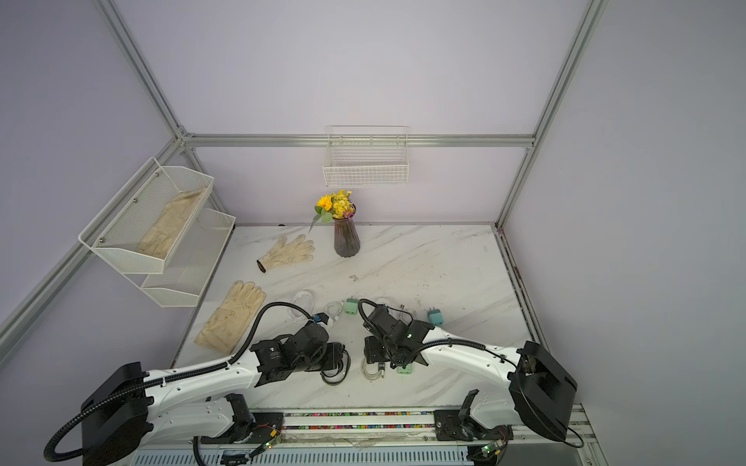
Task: Pack away charging kits
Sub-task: Pick up the charging cable from the center of the board.
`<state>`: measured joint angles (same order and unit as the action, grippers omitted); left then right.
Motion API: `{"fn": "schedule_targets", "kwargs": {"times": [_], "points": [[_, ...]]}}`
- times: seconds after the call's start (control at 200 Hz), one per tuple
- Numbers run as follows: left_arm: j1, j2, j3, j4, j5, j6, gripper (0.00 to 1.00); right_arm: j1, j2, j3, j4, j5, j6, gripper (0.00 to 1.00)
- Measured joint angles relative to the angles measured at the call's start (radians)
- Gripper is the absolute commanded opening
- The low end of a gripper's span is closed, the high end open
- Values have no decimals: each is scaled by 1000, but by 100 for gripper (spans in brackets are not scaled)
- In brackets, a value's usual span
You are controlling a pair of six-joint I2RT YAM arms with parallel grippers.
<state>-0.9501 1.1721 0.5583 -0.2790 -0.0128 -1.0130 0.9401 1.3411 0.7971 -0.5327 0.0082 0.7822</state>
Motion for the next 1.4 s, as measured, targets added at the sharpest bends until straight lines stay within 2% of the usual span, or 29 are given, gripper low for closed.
{"fn": "schedule_targets", "kwargs": {"times": [0.46,0.795,0.945,1.175,1.4], "points": [[12,26,0,50,1,-25,0,4,57,-86,10,-17,53,49],[14,35,0,64,-2,-43,0,5,91,-95,45,-32,65,32],[14,37,0,85,-2,-50,0,5,95,-95,51,-32,66,20],[15,38,0,106,-1,-54,0,5,74,-74,24,-21,67,17],[21,49,0,116,-4,-88,0,5,56,20,0,-16,68,16]]}}
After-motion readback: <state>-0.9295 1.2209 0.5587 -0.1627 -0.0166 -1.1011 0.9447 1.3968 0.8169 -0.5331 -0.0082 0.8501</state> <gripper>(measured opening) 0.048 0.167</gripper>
